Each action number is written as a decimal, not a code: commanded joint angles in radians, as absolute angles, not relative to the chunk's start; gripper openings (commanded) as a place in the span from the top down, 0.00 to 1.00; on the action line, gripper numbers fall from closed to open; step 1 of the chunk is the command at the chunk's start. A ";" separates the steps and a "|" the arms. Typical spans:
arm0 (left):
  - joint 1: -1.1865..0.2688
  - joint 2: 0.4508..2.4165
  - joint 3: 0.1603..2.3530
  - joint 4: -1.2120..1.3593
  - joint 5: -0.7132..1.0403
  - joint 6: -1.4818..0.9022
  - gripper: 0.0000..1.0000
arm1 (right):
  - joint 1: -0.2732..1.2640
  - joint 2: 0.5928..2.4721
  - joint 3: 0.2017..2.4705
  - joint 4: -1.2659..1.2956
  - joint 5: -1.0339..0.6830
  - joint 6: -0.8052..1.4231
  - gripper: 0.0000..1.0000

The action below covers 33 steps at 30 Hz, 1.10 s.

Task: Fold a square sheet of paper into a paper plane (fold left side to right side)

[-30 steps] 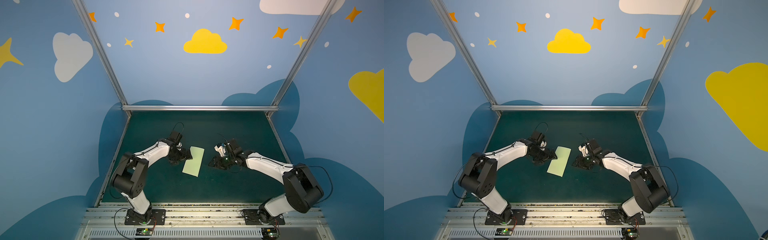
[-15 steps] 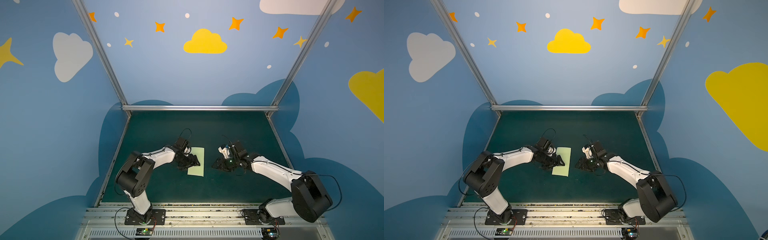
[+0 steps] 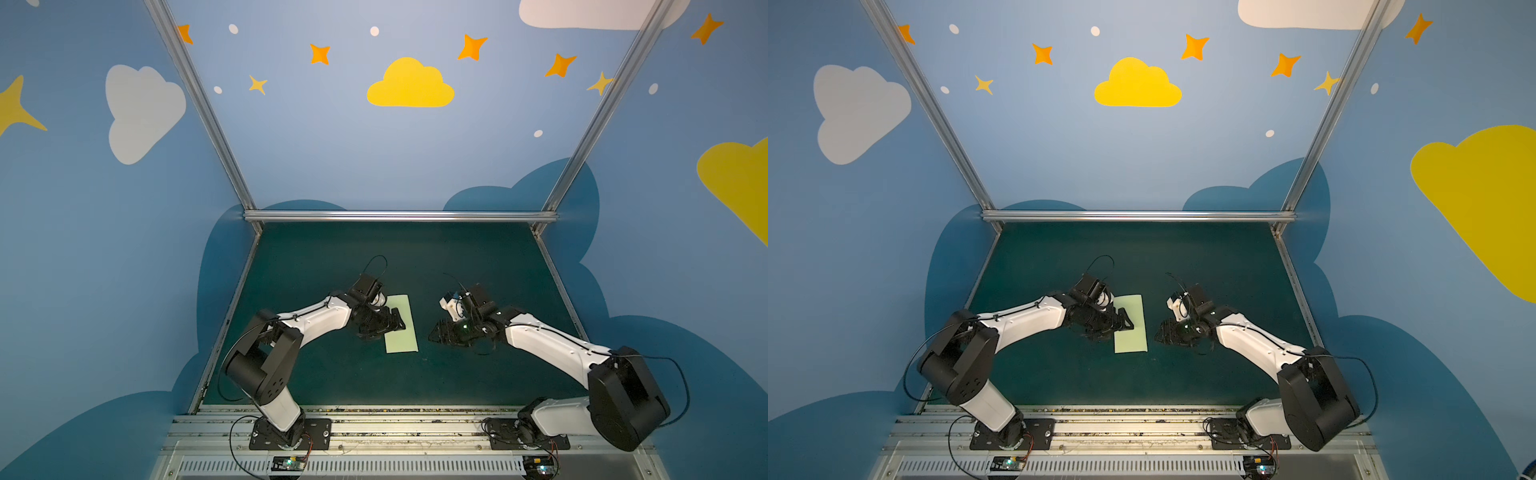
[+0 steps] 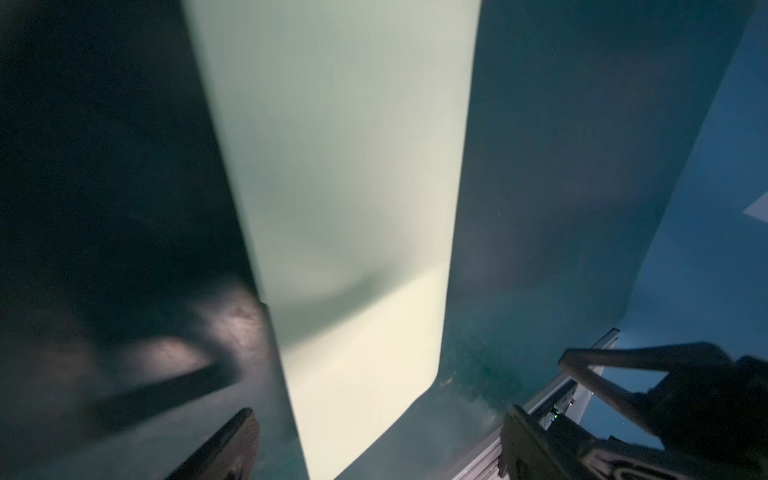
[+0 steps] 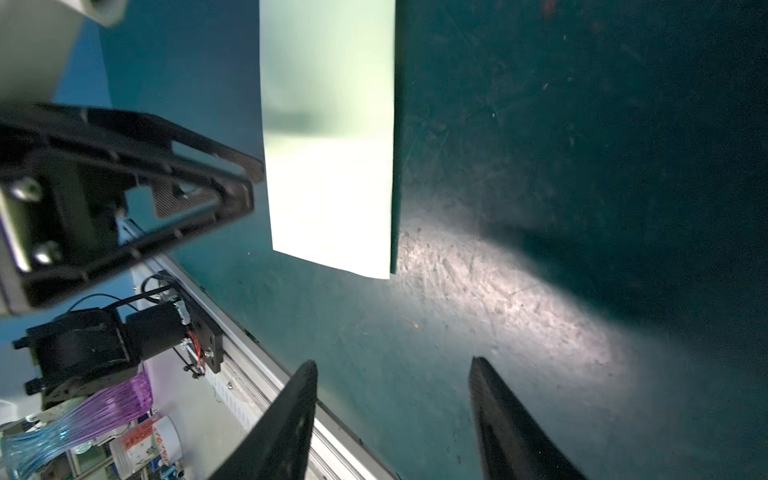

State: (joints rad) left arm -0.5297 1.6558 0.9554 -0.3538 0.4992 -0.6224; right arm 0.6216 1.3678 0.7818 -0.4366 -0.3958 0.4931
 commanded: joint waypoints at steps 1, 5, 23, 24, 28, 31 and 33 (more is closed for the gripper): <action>-0.485 1.666 0.977 -0.400 0.491 -0.584 0.07 | 0.688 1.374 0.850 -0.517 -0.279 0.414 0.38; -0.426 1.665 0.988 -0.403 0.506 -0.575 0.06 | 0.822 1.440 0.945 -0.578 -0.134 0.355 0.34; -0.145 1.552 1.008 -0.476 0.538 -0.545 0.00 | 1.248 1.950 1.422 -0.805 0.429 0.236 0.20; -0.131 1.546 1.005 -0.478 0.543 -0.545 0.00 | 1.255 1.966 1.431 -0.805 0.443 0.238 0.20; -0.086 1.527 0.991 -0.479 0.556 -0.543 0.00 | 1.268 2.011 1.459 -0.809 0.509 0.248 0.21; -0.067 1.518 0.986 -0.481 0.567 -0.539 0.00 | 1.270 2.027 1.469 -0.808 0.541 0.250 0.22; -0.060 1.514 0.985 -0.483 0.575 -0.536 0.00 | 1.270 2.033 1.472 -0.805 0.543 0.245 0.24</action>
